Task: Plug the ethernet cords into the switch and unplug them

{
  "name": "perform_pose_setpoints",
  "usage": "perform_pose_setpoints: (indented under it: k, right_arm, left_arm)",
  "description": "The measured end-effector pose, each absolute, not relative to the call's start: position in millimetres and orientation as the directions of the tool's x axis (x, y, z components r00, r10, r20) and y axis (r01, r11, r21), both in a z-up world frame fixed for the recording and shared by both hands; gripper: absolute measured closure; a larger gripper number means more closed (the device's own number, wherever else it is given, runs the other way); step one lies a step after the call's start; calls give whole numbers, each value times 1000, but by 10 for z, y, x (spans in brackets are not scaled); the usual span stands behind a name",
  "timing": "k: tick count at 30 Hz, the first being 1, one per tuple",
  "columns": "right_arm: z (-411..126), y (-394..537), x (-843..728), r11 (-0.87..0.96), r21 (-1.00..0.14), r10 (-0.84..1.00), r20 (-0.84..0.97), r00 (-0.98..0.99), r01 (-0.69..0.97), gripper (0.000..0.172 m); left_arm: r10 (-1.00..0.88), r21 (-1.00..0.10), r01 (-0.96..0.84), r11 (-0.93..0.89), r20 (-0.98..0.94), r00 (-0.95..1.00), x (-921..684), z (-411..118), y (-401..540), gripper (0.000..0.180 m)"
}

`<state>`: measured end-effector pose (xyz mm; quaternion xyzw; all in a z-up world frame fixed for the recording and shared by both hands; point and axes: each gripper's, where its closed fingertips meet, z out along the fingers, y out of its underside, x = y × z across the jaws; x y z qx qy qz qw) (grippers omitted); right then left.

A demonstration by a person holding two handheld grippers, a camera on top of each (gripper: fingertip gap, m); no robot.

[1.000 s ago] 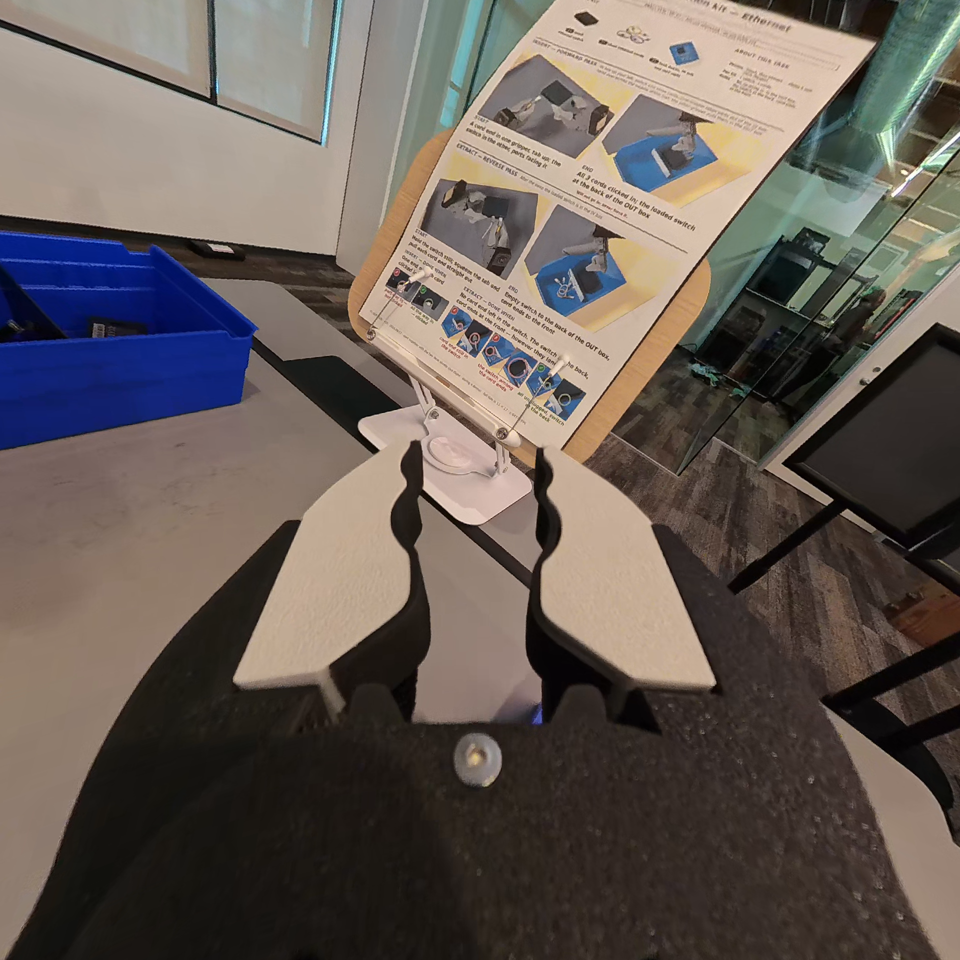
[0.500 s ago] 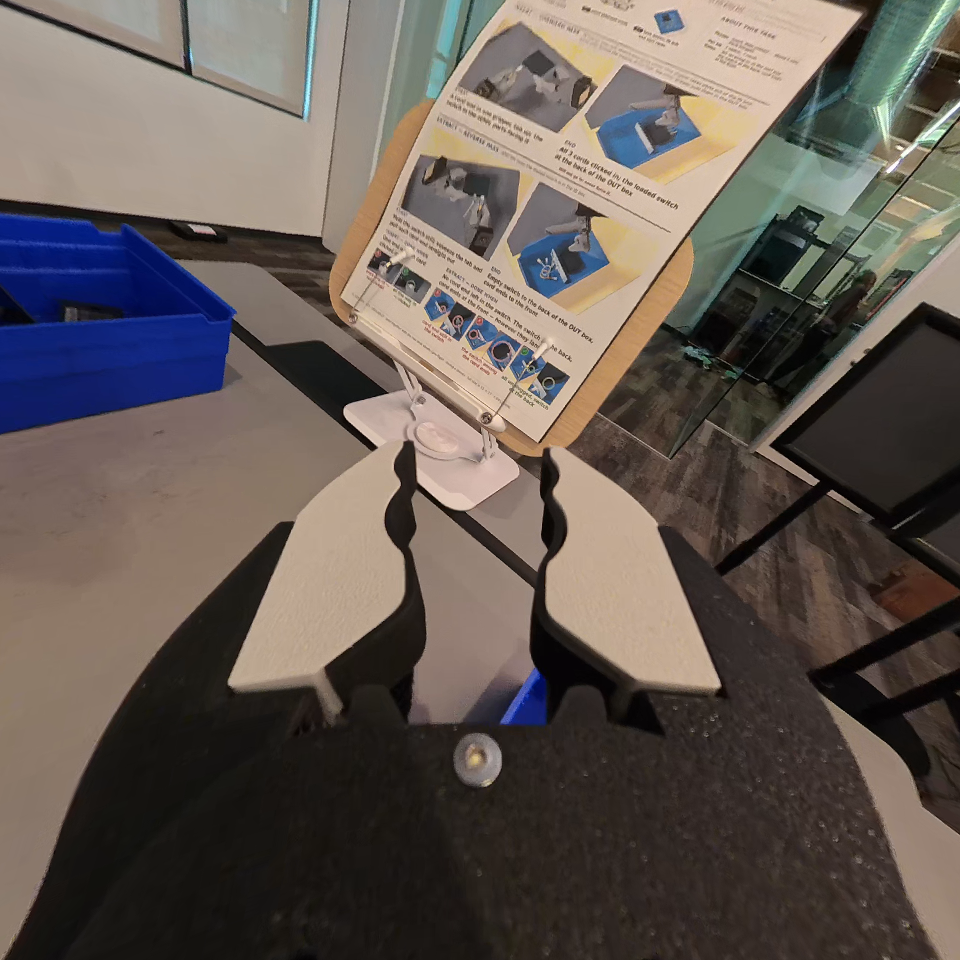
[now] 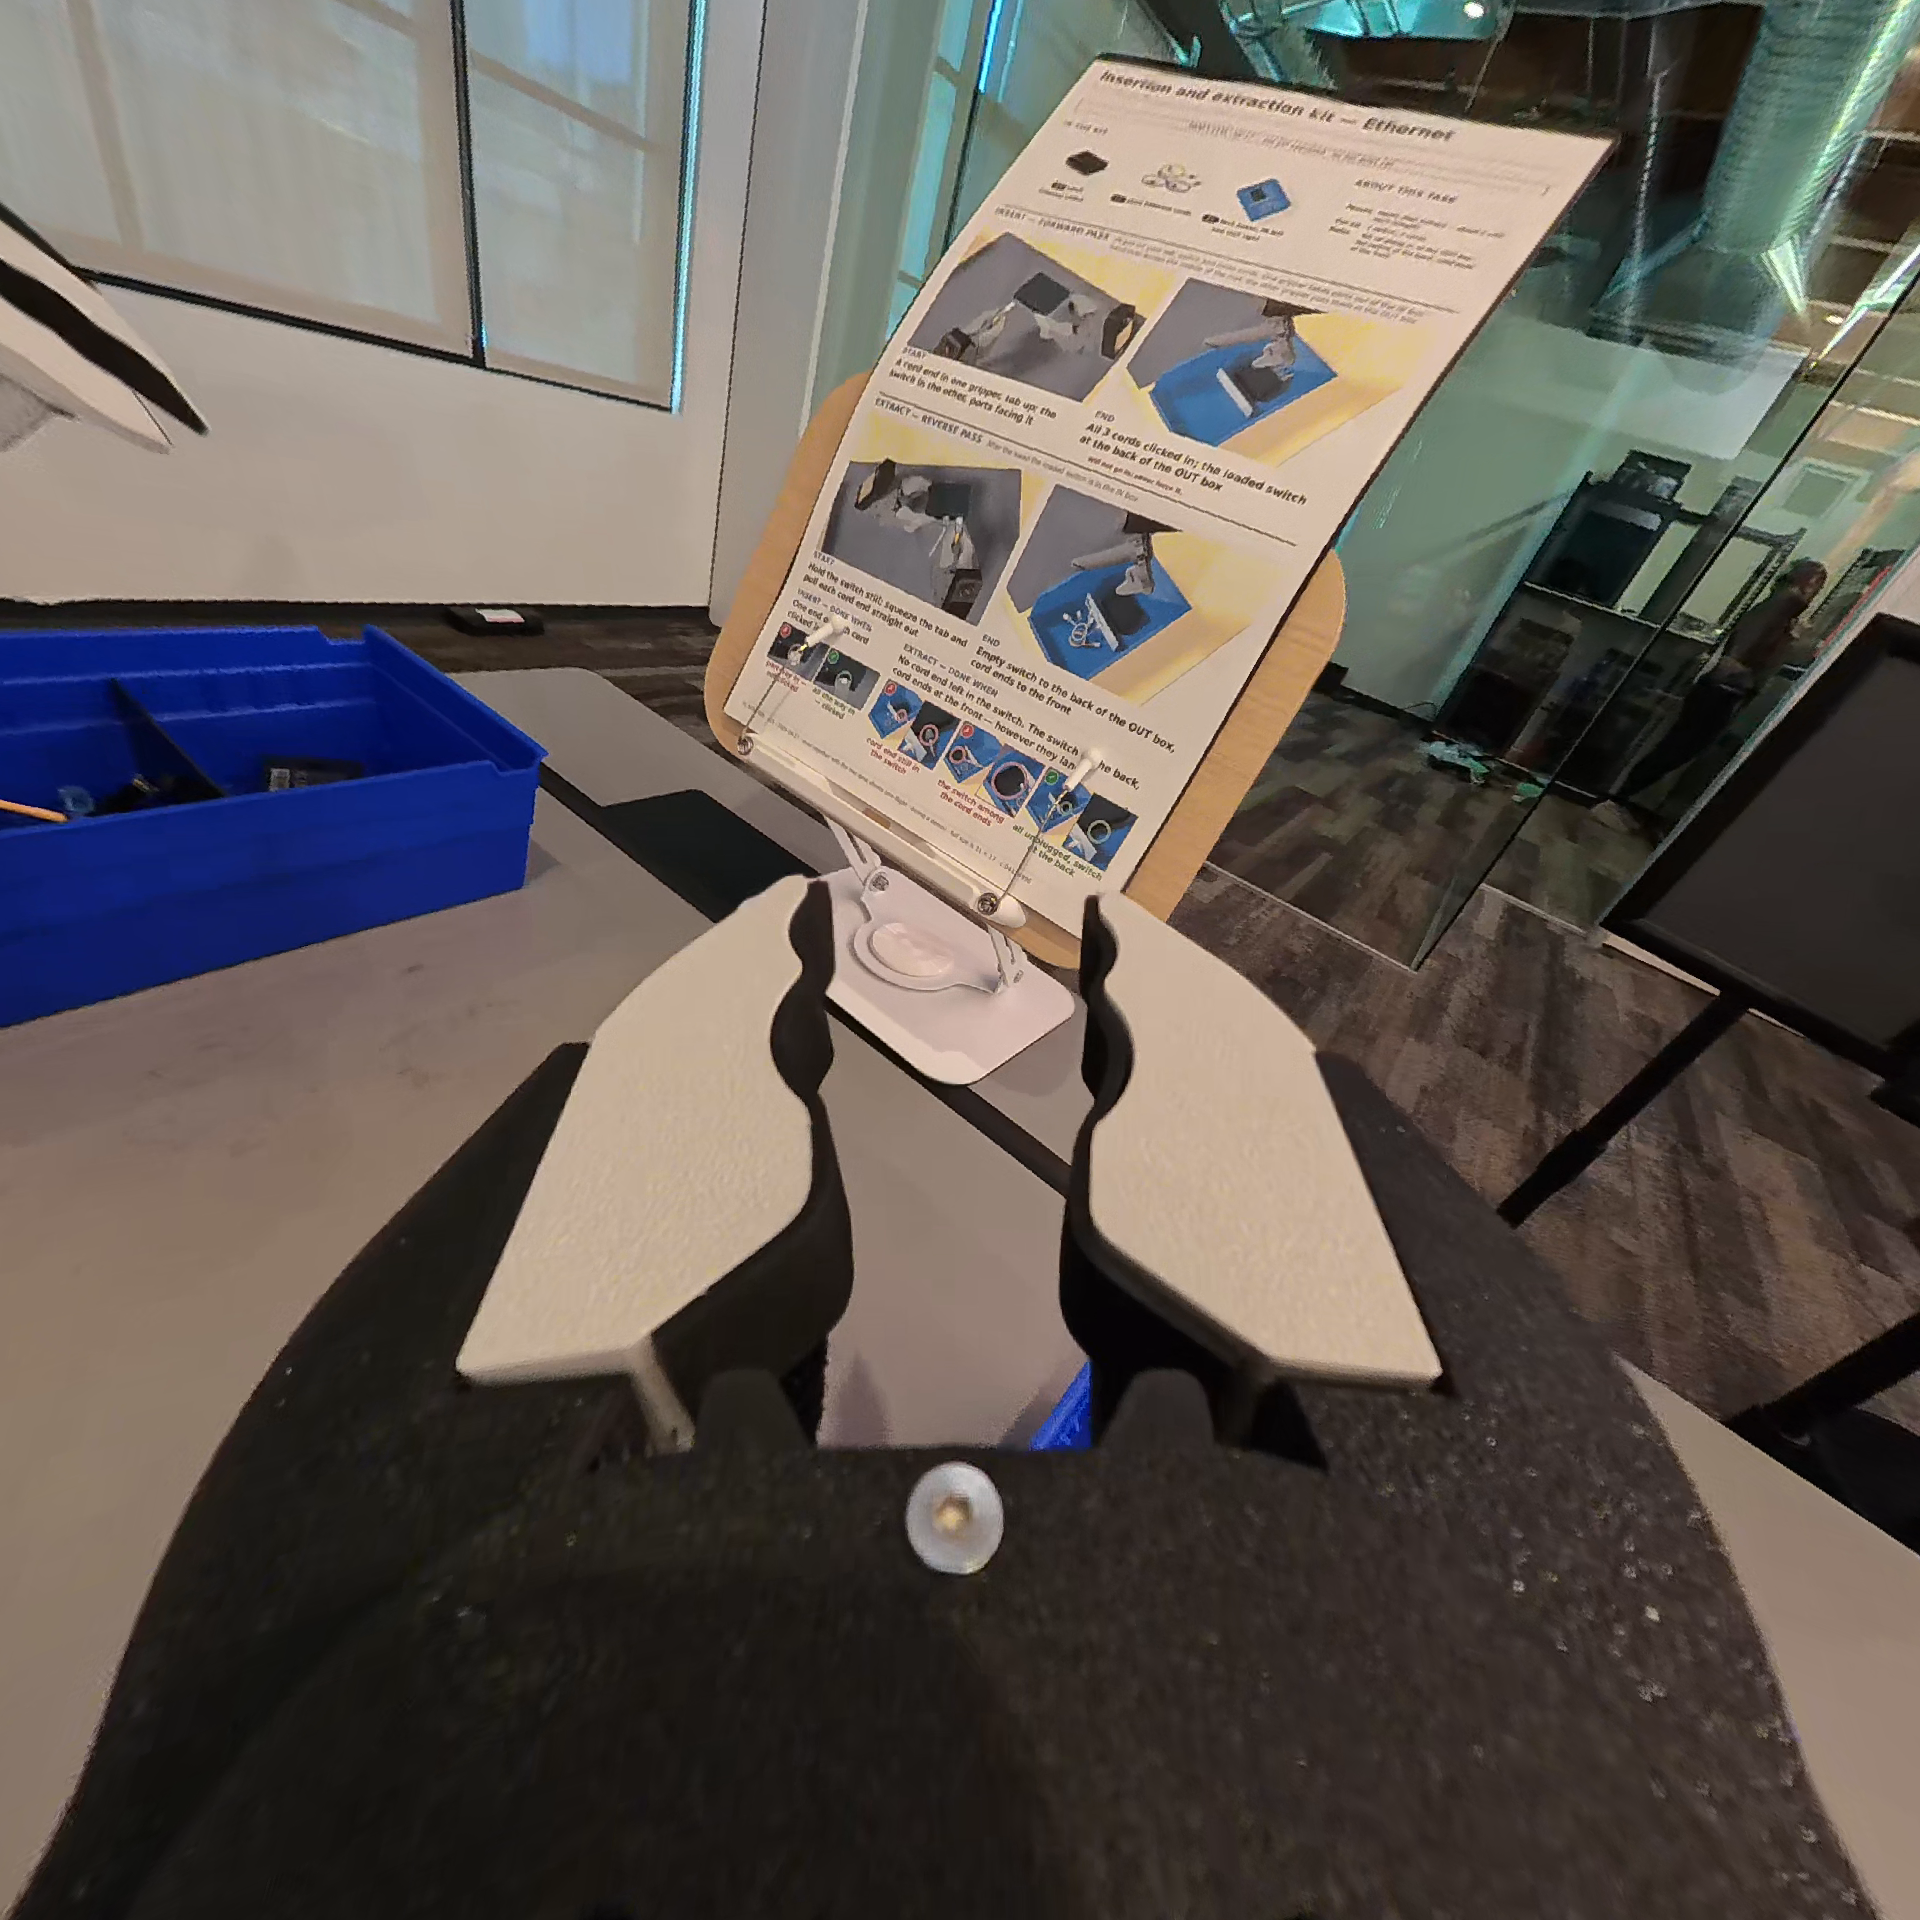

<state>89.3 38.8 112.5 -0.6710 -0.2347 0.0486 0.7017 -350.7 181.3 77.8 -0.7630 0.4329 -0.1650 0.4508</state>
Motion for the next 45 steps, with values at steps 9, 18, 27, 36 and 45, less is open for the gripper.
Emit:
perform_pose_setpoints:
  k: [9, 18, 27, 36, 45]
  right_arm:
    - [1134, 387, 911, 94, -965, 382, 263, 886, 246, 127]
    - [1027, 440, 902, 59, -962, 378, 268, 886, 266, 127]
    - [954, 484, 750, 39, -952, 391, 295, 872, 305, 126]
    - [856, 546, 630, 20, -956, 422, 274, 864, 293, 126]
    - [675, 630, 572, -29, -955, 436, 254, 863, 296, 125]
  left_arm:
    - [-910, -661, -739, -132, -216, 355, -3451, 259, 1911, 150]
    - [-950, -474, -877, -80, -231, 211, -3605, -82, 2041, 150]
    - [-971, -319, -948, 15, -233, 63, -3674, -368, 2165, 141]
    - [-974, -173, -974, 145, -195, -111, -3724, -569, 2232, 131]
    - [-962, -81, -971, 224, -178, -207, -3784, -737, 2276, 125]
